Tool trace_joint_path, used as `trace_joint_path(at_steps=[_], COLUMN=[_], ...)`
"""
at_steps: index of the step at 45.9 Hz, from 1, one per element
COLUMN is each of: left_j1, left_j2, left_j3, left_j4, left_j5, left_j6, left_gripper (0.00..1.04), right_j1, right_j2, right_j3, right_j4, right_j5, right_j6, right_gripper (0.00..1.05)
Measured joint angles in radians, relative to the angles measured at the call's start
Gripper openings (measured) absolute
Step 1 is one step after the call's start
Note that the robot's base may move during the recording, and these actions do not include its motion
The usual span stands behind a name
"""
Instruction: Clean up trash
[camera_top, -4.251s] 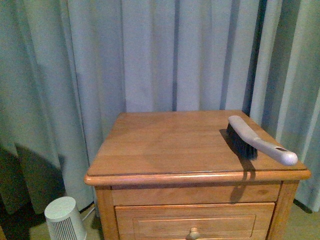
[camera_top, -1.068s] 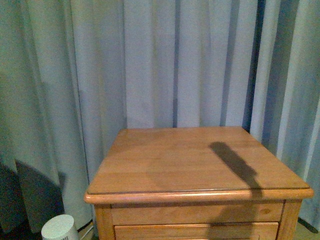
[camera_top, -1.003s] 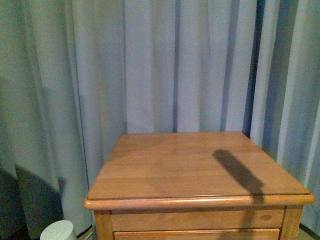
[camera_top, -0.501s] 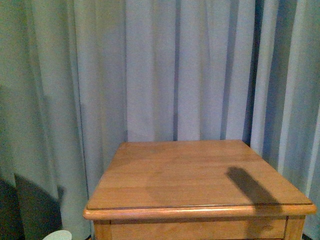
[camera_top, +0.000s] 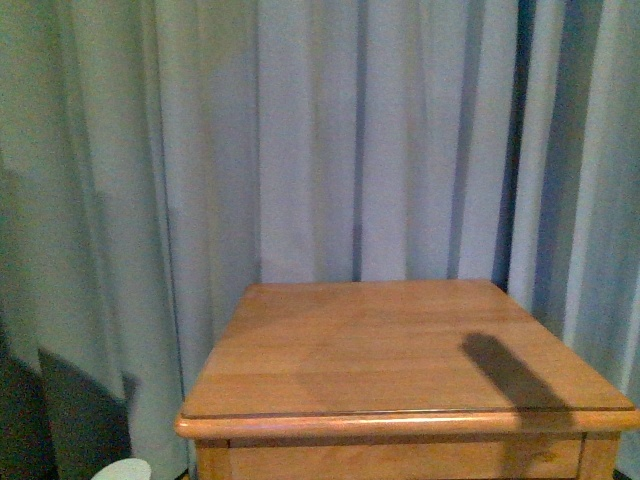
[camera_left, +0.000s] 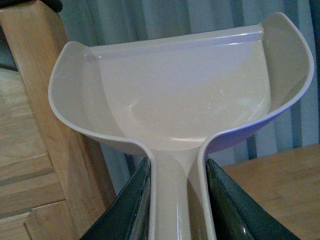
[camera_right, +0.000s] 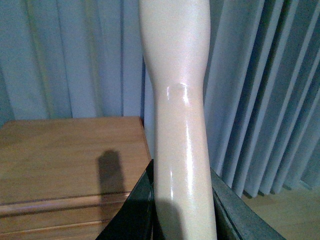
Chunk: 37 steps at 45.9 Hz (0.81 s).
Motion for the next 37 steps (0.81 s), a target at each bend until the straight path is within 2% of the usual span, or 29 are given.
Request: trace_joint_path(at_steps=[37], left_j1=[0.005], left_j2=[-0.002], left_j3=[-0.005], left_j4=[0.000], left_j5=[-0.005], left_j6=[-0.003], left_gripper=[0.29], right_j1=[0.004], right_j2=[0.002], right_j3=[0.002], right_j4=[-0.002], right_j5=[-0.004], right_j6=[0.000], right_gripper=[0.20])
